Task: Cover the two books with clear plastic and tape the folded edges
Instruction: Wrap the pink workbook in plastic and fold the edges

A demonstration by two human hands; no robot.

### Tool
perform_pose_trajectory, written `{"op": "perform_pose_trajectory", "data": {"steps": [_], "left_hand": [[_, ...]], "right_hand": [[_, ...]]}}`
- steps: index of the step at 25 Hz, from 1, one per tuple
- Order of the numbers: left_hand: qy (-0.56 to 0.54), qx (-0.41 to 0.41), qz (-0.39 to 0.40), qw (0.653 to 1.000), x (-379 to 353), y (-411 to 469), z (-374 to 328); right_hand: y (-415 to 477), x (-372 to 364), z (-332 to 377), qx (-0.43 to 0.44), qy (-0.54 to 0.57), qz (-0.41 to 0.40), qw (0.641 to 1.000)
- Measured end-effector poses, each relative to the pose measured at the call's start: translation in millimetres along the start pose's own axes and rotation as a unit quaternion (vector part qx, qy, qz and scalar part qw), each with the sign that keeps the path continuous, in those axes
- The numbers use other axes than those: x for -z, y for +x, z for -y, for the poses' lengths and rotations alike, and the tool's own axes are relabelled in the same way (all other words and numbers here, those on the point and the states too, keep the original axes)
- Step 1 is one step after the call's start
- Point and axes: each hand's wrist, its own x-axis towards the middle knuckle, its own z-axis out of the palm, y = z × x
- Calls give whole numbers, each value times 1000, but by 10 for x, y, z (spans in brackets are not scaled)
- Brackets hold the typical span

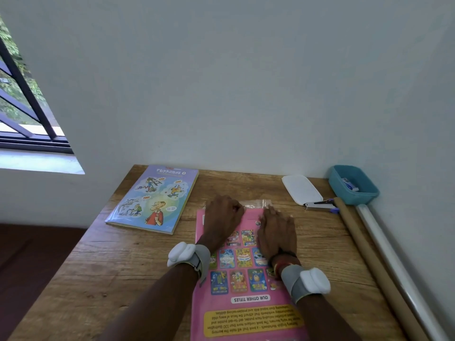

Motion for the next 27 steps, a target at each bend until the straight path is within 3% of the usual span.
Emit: {"op": "perform_pose_trajectory", "data": {"steps": [3,10,12,15,18,21,24,27], "left_hand": [[27,9,7,1000,1,-18,-39],[103,61,27,992,213,-261,-141],[116,90,30,989,334,-458,-158],[91,126,20,988,537,-841,-38],[101,16,-42,994,604,-1028,73],[95,-122,-79,985,478,-865,165],[63,-209,-41,975,382,-698,204],[68,-233,59,968,199,-703,267]], "right_hand": [[18,105,118,-37,-56,39,997],[-16,64,361,-88,-12,70,994],[-42,-1,389,-32,23,44,998],[-155,-58,437,139,117,43,983],[-214,-75,640,235,223,78,943],[-238,-93,803,185,317,12,930],[-472,-158,752,93,292,-87,948],[-701,-230,676,92,219,-59,970]]}}
